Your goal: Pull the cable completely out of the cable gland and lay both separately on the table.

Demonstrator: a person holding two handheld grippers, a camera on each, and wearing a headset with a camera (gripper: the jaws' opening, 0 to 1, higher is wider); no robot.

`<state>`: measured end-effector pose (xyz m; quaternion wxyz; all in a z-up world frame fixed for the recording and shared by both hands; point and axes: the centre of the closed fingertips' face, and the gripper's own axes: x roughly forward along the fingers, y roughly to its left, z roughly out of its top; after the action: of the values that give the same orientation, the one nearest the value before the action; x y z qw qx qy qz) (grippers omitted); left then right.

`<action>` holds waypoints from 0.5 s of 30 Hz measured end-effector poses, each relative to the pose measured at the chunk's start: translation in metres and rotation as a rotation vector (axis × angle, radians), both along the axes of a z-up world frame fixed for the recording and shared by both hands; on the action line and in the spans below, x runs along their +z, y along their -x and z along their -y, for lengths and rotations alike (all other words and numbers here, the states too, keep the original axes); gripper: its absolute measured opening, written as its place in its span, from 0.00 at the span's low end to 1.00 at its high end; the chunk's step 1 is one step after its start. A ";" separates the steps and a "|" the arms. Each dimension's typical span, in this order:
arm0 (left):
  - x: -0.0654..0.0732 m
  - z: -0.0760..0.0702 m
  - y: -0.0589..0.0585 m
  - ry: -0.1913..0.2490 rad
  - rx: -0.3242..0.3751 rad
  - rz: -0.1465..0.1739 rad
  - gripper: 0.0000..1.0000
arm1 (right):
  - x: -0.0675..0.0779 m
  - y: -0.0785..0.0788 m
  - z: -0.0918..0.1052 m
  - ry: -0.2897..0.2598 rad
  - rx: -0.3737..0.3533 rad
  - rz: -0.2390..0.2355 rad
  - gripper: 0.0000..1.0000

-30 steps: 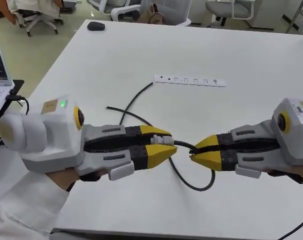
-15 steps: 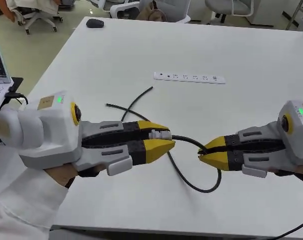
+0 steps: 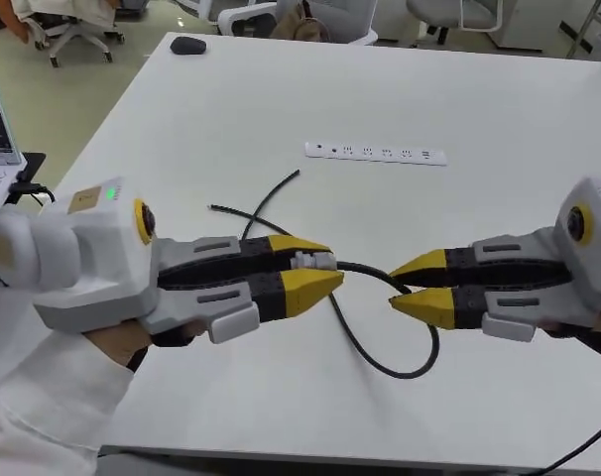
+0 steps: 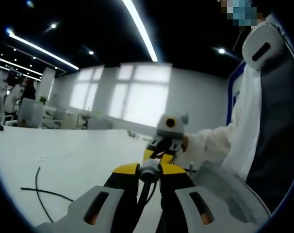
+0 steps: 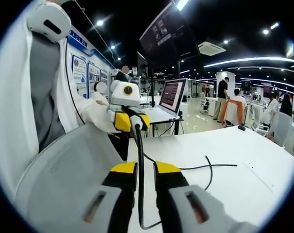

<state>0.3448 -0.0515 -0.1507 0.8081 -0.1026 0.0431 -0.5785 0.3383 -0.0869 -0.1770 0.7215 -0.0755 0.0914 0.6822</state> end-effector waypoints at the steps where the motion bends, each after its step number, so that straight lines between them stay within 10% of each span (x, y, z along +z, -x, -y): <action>1: 0.000 0.000 0.000 0.000 -0.001 -0.001 0.17 | 0.005 0.001 -0.003 -0.015 0.005 0.000 0.15; 15: 0.000 0.005 0.006 0.004 -0.037 -0.006 0.17 | 0.019 0.008 -0.032 -0.053 0.071 0.011 0.13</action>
<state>0.3385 -0.0565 -0.1506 0.7969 -0.1051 0.0463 -0.5930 0.3307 -0.0549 -0.1582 0.6990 -0.0632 0.0667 0.7092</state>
